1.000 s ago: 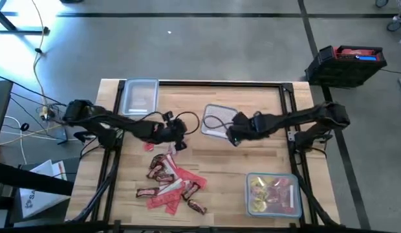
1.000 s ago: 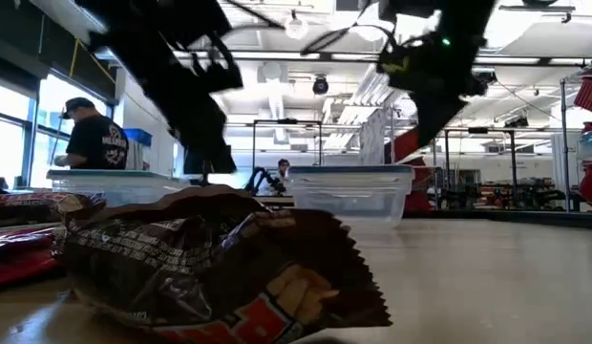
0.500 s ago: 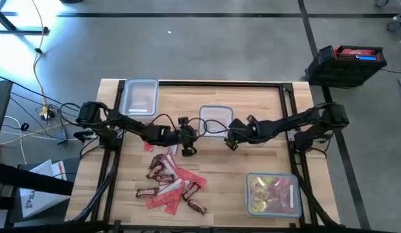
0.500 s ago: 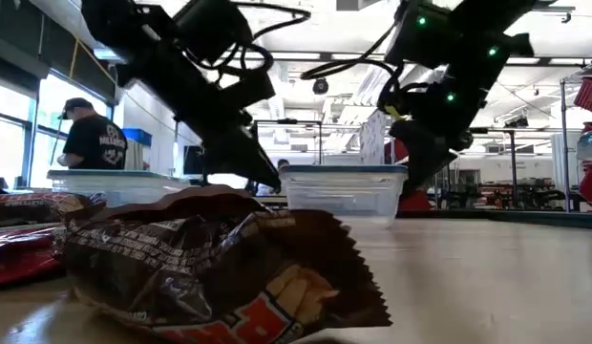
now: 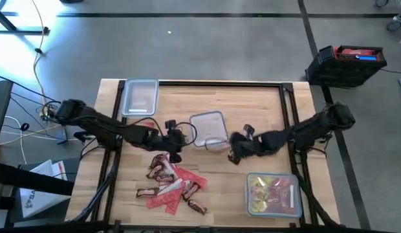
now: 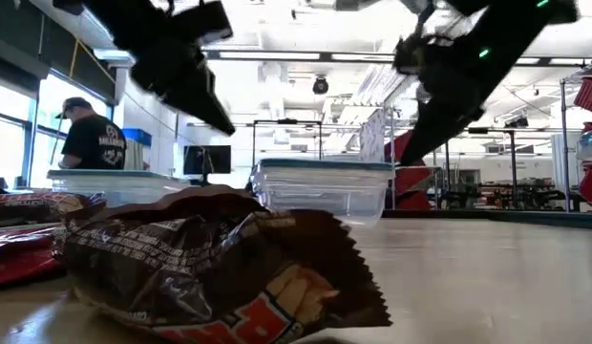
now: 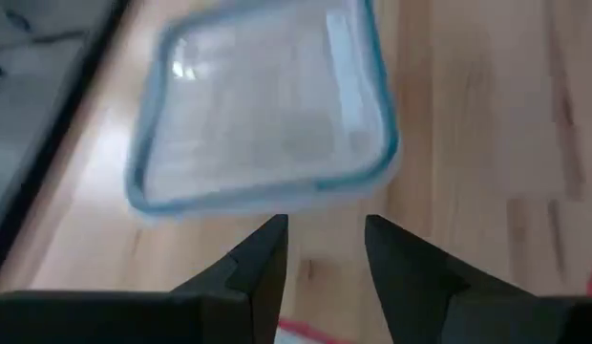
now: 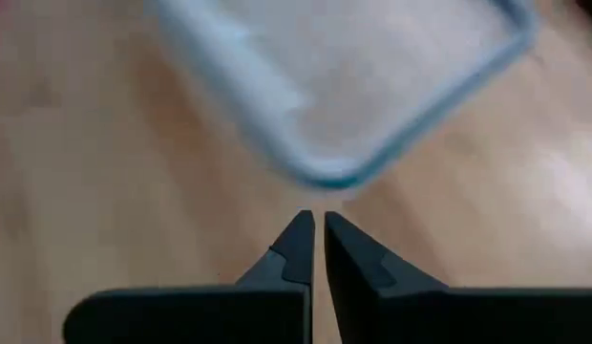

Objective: Sort candy
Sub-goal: Open the transparent bin

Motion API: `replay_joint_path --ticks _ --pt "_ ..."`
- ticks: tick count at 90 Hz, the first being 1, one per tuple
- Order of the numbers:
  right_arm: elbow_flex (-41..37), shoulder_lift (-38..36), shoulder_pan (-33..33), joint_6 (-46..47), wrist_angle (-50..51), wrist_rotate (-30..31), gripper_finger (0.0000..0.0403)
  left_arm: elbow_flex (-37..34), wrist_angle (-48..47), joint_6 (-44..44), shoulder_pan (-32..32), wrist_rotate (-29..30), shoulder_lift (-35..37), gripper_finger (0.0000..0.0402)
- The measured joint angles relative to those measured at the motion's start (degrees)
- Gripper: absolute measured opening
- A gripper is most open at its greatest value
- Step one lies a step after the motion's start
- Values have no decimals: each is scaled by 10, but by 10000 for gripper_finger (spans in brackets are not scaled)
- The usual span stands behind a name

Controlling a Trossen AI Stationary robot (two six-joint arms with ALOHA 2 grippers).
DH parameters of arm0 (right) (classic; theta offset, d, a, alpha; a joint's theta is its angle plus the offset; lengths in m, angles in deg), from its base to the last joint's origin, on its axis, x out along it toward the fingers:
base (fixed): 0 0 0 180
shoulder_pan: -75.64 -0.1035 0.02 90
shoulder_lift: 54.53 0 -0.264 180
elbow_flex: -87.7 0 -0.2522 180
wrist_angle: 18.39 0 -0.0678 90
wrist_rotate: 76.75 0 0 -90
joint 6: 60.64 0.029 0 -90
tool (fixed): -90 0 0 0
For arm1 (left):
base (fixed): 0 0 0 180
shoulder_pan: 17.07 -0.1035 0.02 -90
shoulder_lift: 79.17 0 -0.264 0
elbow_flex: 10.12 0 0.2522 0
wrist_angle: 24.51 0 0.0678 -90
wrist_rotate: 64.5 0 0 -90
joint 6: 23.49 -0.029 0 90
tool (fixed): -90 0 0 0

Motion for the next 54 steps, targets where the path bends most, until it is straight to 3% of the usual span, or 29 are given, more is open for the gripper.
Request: replay_joint_path --ticks 8,16,39,54 --pt "0 18 -28 10 -19 25 0 0 92 -19 -4 34 -17 126" --pt "0 46 -32 13 -39 28 1 0 168 -56 -26 16 -49 126" --pt "-1 147 0 -39 -138 -8 4 0 313 -131 -130 -122 -136 126" --pt "-1 162 26 -45 -159 -28 40 0 353 -146 -175 -197 -164 126"
